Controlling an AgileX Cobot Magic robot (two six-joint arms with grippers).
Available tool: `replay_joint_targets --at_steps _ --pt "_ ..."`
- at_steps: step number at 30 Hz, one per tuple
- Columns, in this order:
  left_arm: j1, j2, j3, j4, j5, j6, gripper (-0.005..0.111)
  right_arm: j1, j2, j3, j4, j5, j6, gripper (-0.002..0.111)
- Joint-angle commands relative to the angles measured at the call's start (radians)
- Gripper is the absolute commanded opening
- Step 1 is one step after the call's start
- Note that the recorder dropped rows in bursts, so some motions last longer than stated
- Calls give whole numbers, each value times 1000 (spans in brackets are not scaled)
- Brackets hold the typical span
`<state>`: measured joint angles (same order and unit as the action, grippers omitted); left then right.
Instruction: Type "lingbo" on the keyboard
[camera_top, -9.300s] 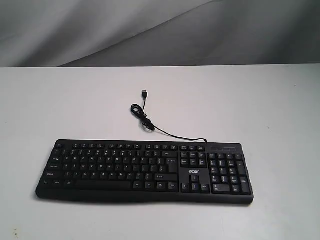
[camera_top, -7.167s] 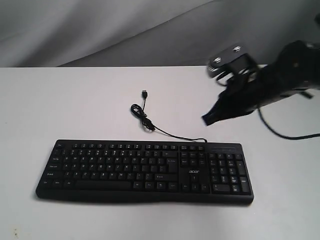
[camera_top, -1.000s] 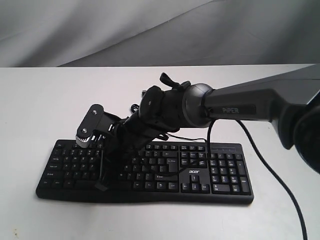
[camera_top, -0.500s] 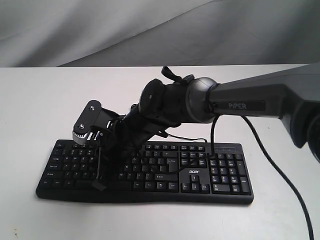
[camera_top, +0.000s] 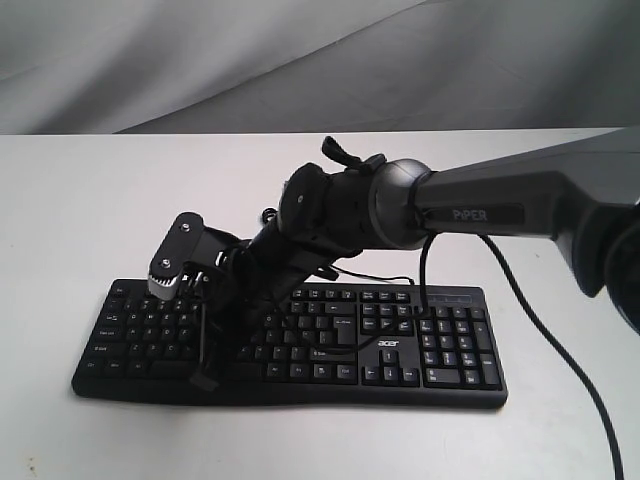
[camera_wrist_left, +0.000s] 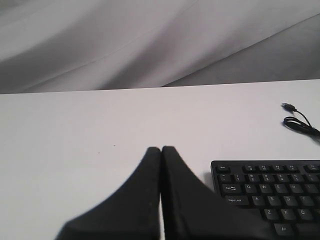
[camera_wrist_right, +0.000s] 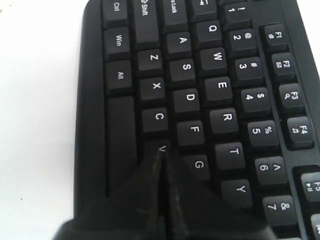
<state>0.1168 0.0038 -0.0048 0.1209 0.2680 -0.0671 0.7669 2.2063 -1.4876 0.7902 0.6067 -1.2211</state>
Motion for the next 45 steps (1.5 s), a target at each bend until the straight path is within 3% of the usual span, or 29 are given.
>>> replay_joint_targets --at_steps 1,20,34,45 --pt "-5 -4 5 -4 -6 -2 1 1 -1 1 -23 9 11 0" --pt "-5 -4 5 -4 -6 -2 1 -1 -27 1 -61 7 28 0" --pt "-5 -4 5 -4 -6 -2 1 -104 -92 34 -164 44 111 0" --pt "-5 -4 5 -4 -6 -2 1 -118 -92 91 -151 11 90 0"
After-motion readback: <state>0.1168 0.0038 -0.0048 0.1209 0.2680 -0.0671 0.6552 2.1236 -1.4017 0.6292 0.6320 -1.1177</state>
